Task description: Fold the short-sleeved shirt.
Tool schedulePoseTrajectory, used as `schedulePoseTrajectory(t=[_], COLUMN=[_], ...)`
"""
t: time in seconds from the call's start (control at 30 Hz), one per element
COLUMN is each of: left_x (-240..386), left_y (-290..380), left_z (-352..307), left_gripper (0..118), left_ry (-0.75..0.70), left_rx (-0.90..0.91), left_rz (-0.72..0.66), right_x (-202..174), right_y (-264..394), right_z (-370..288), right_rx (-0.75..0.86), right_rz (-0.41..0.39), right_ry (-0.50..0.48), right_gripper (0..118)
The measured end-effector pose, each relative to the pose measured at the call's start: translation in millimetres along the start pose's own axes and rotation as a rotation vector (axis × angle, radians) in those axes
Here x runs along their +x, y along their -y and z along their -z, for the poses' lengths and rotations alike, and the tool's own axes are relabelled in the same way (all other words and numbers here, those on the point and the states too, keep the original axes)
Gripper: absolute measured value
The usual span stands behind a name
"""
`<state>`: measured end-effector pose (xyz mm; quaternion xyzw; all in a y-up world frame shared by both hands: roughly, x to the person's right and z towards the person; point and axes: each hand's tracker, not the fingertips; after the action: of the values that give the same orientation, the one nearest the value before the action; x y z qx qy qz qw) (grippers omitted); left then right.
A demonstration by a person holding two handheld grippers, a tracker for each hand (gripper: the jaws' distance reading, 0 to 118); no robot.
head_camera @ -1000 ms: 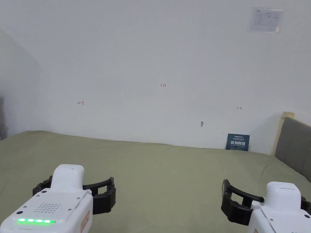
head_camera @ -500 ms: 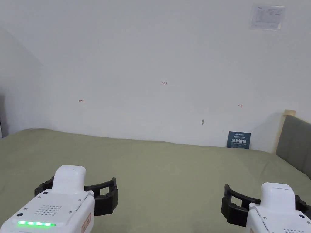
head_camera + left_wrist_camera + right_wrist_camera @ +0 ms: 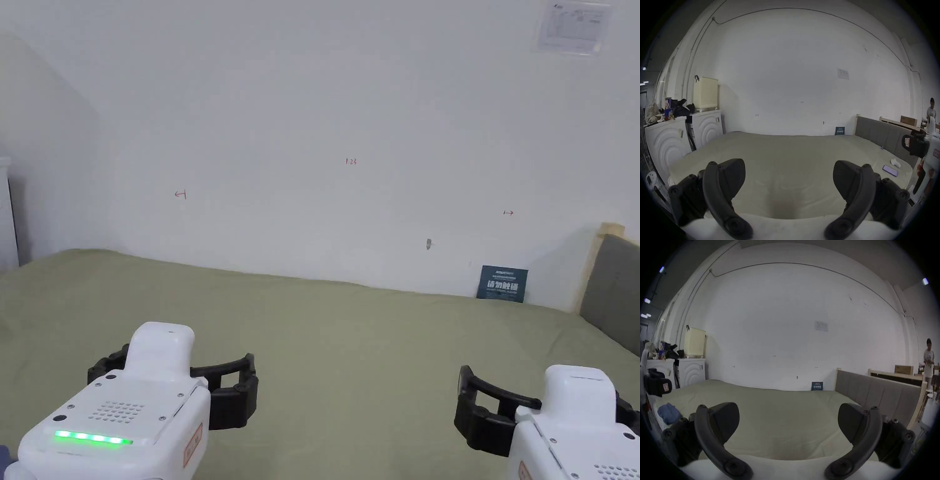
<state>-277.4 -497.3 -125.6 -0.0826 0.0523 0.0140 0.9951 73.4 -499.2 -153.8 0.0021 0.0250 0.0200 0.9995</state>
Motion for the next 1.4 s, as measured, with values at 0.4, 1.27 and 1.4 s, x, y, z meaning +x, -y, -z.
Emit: schedulePoseTrajectory(t=[0.4, 1.27, 1.4], left_x=[-9.1, -21.5, -23.0], left_y=[-1.3, -7.1, -6.5], left_z=[3.8, 12.4, 14.1], left_gripper=[113, 113, 113], left_ry=[-0.017, -0.008, -0.003], left_rx=[-0.018, -0.036, -0.041], left_rz=[-0.010, -0.023, -0.041], right_x=[13.0, 21.9, 17.9], right_y=[-8.3, -27.5, -24.4], right_z=[3.2, 18.0, 22.6], right_rx=[-0.026, -0.188, -0.229], right_rz=[0.095, 0.140, 0.141], right_ry=[-0.019, 0.030, 0.059], right_gripper=[118, 118, 118])
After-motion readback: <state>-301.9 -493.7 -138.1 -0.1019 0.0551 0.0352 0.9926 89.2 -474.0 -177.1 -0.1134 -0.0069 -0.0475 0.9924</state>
